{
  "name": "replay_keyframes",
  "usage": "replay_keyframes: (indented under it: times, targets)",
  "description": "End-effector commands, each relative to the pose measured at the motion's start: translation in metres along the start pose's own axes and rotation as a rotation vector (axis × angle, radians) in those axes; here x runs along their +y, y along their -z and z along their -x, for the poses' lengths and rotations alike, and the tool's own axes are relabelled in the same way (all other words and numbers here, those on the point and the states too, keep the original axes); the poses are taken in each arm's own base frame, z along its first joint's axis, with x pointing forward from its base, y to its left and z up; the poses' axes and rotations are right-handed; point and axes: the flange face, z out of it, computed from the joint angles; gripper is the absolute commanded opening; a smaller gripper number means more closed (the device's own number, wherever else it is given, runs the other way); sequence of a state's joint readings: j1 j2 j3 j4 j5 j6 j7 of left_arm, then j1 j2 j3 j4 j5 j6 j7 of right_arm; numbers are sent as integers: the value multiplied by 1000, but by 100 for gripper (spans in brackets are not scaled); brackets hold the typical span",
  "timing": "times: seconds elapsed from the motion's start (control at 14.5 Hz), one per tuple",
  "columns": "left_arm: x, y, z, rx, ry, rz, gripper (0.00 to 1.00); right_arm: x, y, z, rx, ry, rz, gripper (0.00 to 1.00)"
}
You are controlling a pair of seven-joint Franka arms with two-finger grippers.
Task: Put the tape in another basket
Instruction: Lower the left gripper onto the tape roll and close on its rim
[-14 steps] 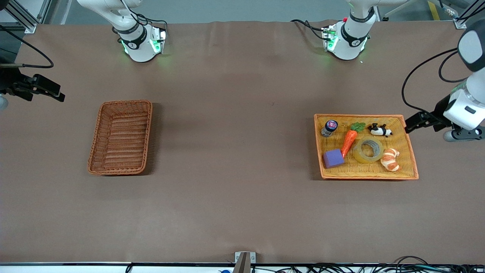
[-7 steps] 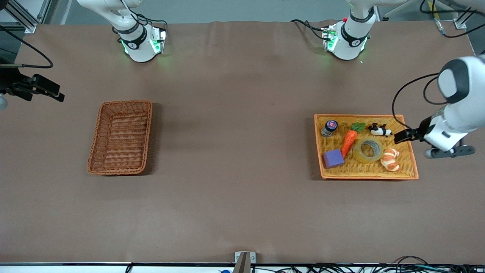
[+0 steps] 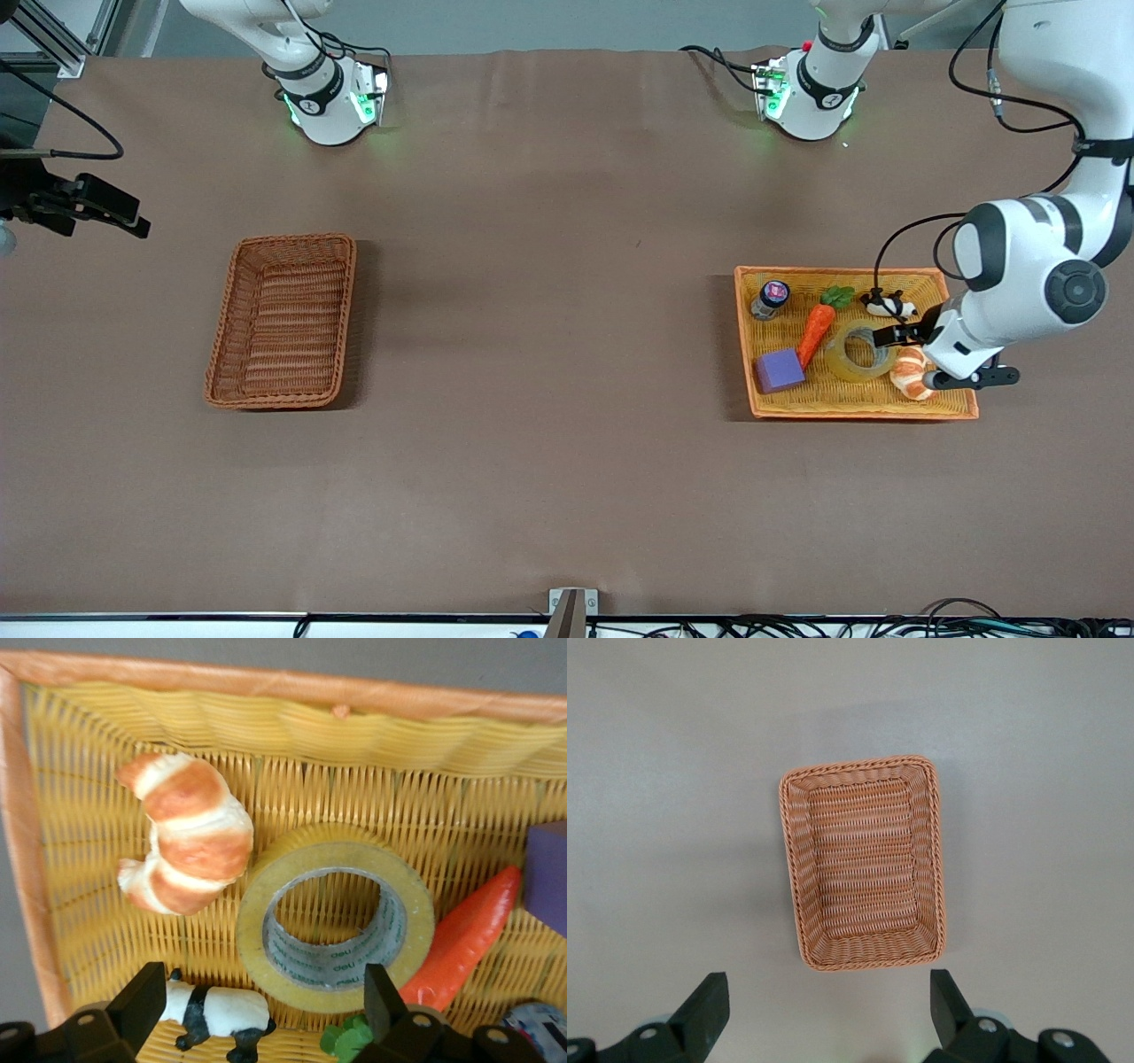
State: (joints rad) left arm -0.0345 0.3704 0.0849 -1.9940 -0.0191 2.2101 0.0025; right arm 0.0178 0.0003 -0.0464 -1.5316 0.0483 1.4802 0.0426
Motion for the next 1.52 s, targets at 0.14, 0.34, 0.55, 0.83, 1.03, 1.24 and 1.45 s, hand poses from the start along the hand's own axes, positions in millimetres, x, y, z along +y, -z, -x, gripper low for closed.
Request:
replay_keyframes:
  times: [0.14,0.34,0.55,0.83,1.03,1.24,1.45]
  targets:
    - [0,-39,-3,-29,-17,-10,98,1,3,4,3,8,-8,100]
    - [-3,-59,-8,-25,-12,-13,94,1,3,4,3,8,-8,100]
    - [-3,-65,-5,-40,-17,-14,46,1,3,4,3,8,-8,100]
    - [-9,-51,-7,-17,-52,-33,0,1,2,4,1,8,-8,100]
    - [-7,-5,-17,38,-73,-32,0,2,3,4,4,6,-8,100]
    - [15,64,-27,-51,-74,-26,0,4,4,4,4,3,-10,100]
    - [75,130,-19,-14,-75,-4,0,4,4,4,4,2,-11,100]
